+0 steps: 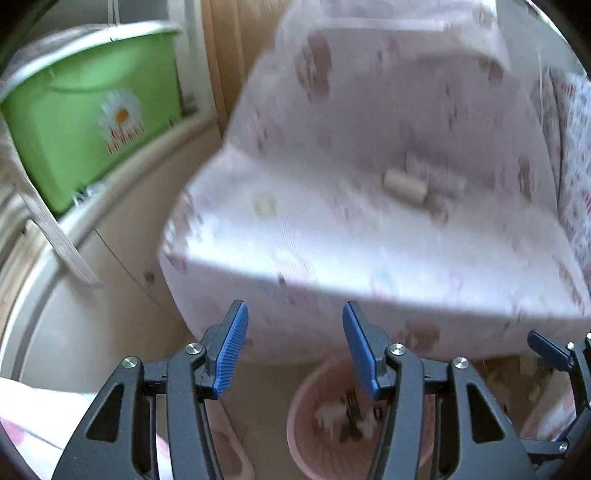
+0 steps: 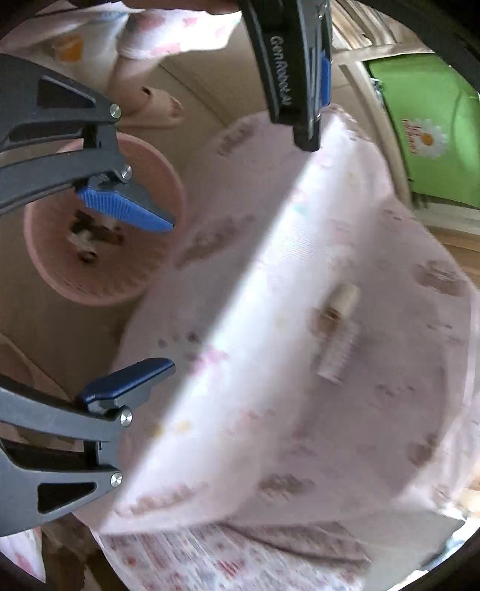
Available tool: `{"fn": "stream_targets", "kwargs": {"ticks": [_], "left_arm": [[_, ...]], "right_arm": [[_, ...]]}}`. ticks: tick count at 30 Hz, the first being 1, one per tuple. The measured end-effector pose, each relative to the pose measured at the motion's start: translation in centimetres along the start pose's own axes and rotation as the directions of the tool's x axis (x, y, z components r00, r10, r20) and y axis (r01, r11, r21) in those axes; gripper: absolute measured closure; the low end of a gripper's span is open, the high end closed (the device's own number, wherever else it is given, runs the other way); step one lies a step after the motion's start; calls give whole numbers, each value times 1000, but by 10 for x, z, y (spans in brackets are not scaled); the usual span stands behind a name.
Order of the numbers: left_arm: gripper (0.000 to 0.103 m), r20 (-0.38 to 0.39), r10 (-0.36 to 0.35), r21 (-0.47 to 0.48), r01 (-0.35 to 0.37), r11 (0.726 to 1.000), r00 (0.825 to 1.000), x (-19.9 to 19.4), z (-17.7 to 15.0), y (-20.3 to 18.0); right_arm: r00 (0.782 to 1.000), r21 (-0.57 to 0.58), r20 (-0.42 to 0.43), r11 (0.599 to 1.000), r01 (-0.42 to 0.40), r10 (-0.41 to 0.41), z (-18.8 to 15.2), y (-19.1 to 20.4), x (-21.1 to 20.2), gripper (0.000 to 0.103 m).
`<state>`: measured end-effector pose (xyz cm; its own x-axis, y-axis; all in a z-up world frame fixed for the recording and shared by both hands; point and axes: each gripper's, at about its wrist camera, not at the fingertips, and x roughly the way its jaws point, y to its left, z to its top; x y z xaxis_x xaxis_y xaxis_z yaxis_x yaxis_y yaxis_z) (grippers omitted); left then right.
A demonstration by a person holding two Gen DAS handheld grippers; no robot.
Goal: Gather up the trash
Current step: 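Raise both open tools back toward the chair seat, then move the open left tool toward the cream thread spool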
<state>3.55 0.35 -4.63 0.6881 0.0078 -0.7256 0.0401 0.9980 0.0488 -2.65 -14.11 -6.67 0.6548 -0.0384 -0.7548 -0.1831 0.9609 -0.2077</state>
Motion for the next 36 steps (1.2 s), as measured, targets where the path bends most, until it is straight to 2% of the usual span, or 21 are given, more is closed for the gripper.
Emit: {"fn": "stream_targets", "kwargs": {"ticks": [4,7,10,12,15,17,19,21,24,29,32,36], "left_arm": [[51,67,-1,-48,4,999,998,-11,9,11],[39,100,-5,-61,11,998,995,-17,11,18],[24,122,37,-29,-33,999,992,-21,10,12],[24,135,45,-11,-43,999,990,-22,8,8],[24,134,12,-16,-10,1000,991,-22,9,7],[19,141,9,-23,-6,1000,990,-24,10,7],[13,171,36,-23,-32,999,985,-28,10,7],[13,201,68,-32,-63,998,977,-32,11,7],[8,203,18,-49,-9,999,979,-32,16,10],[6,234,52,-26,-47,999,971,-35,22,4],[6,259,3,3,-4,1000,966,-35,34,-1],[5,253,-59,35,52,998,966,-37,64,0]], "right_arm": [[999,10,41,1000,0,-1,7,-1,-10,30],[998,34,60,999,-6,4,9,-5,-15,30],[998,62,58,998,-9,5,11,-10,-16,24],[999,82,47,997,-8,4,12,-16,-14,19],[999,133,44,991,-16,10,14,-26,-11,19],[998,158,57,987,-18,9,17,-32,-12,19],[997,172,77,985,5,-19,20,-38,-15,19],[994,181,96,983,30,-48,23,-44,-17,19],[990,209,116,977,51,-77,29,-55,-19,19],[987,274,143,962,26,-67,35,-73,-22,19],[984,292,173,956,-4,-48,40,-80,-26,19],[977,244,205,970,2,-54,60,-87,-30,19]]}}
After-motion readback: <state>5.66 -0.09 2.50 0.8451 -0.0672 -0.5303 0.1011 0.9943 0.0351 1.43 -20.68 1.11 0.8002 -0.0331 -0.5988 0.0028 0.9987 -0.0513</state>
